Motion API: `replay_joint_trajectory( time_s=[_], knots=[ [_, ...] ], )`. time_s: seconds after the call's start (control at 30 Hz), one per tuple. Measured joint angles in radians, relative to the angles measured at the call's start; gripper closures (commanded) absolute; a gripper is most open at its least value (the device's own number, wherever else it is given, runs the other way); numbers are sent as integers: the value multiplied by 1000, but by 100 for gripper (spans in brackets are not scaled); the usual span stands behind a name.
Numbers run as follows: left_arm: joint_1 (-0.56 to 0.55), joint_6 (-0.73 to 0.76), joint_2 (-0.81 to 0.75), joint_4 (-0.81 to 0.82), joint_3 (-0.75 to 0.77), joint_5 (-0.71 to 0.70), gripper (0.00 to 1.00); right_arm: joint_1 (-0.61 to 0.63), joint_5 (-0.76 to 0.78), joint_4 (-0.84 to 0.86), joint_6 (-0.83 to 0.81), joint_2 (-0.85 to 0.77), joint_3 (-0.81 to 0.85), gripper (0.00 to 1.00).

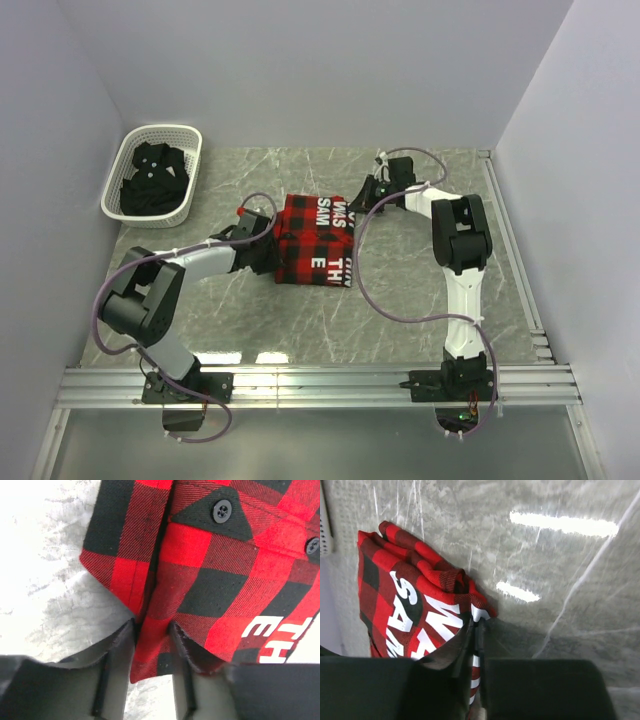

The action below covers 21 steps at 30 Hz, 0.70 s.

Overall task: Fold and stack the long sleeve shirts
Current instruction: Fold the shirt

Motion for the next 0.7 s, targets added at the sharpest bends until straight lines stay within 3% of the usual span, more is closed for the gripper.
replay_joint_trajectory(
  time_s=[0.13, 0.27, 0.37, 0.53, 0.63, 0.7],
  knots=[
    [23, 17, 21, -31, 29, 5, 64, 2, 10, 54, 21, -36, -75, 99],
    [74, 47, 57, -96, 90, -2, 57, 3, 55, 69, 48, -147, -234, 100],
    [110, 83, 124, -150, 192, -13, 51, 4, 74, 97, 108, -249, -397, 100],
    [146, 192, 290, -221, 440, -46, 48, 52, 88, 217, 274, -415, -682, 100],
    [156, 267, 386, -238, 588, -52, 48, 141, 102, 299, 389, -493, -819, 95],
    [160, 314, 439, -232, 666, -52, 47, 228, 109, 336, 468, -526, -877, 84]
  ],
)
